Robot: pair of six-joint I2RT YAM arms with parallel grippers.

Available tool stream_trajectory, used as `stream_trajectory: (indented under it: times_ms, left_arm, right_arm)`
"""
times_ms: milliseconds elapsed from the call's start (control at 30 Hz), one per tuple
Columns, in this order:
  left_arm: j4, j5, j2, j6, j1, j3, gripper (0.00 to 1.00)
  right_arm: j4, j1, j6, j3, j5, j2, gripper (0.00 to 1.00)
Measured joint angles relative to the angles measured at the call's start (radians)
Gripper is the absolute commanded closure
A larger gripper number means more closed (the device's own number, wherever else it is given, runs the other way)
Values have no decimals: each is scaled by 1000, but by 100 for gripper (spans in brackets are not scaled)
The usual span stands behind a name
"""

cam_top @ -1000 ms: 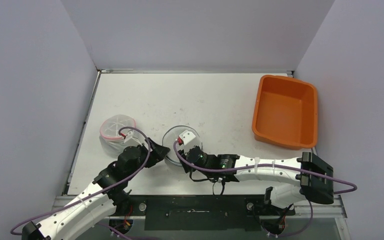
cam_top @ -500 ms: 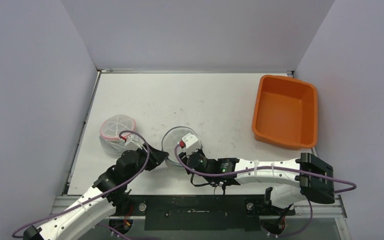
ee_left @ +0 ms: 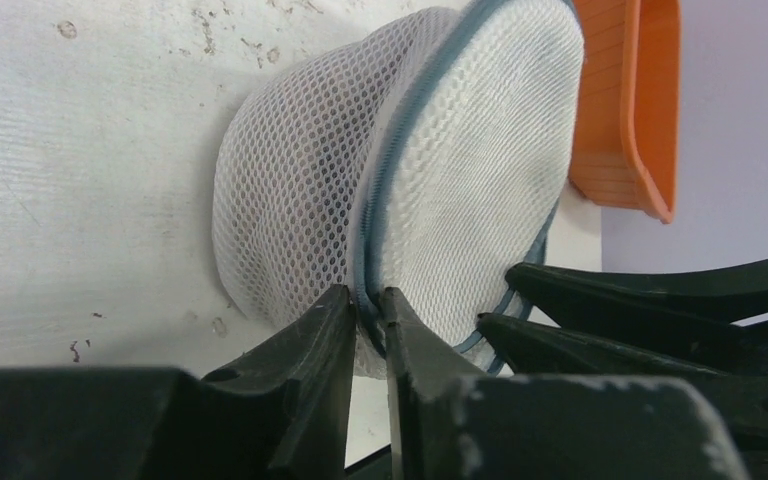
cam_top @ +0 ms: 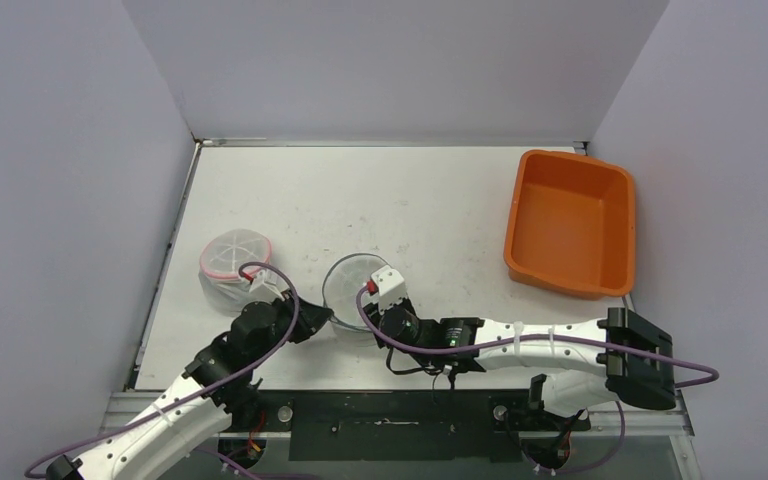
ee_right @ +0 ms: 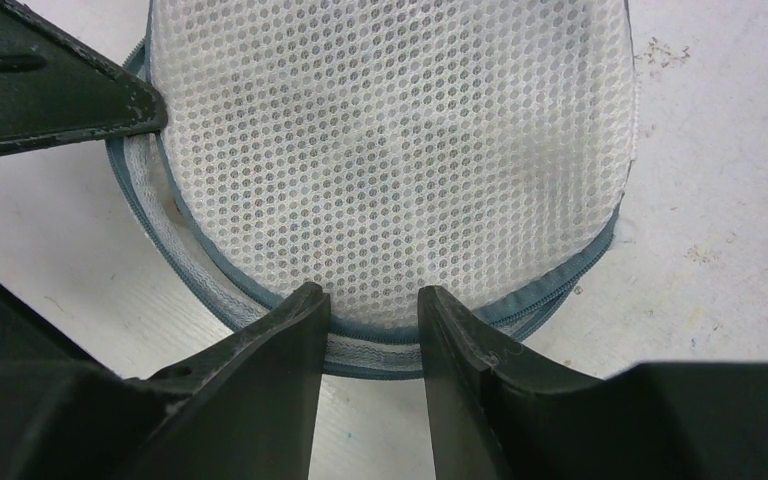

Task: Unzip the laundry bag and remove the bra
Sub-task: Open the laundry bag at the center of the board.

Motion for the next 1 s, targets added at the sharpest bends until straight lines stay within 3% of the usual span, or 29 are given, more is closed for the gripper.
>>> stream_trajectory:
  times_ms: [67, 167, 367, 467, 767, 1000]
  left_arm:
    - [5, 9, 22, 8, 0, 0, 100]
    - [8, 19, 36, 16, 0, 0, 100]
    - [24, 30, 14, 37, 0, 0, 100]
    - [40, 41, 19, 59, 0, 0, 100]
    - [192, 79, 110, 103, -2, 1, 100]
    - [295, 93, 167, 121, -15, 1, 100]
  right_arm:
    - [1, 0, 3, -2, 1, -3, 60]
    - [0, 0, 12, -10, 5, -13, 56]
    - [-3, 0, 40, -14, 6, -55, 21]
    - [-13, 0, 54, 9, 7, -69, 9]
    - [-74, -60, 134, 372, 6, 71, 11]
    - [-151, -119, 193, 449, 6, 222, 15]
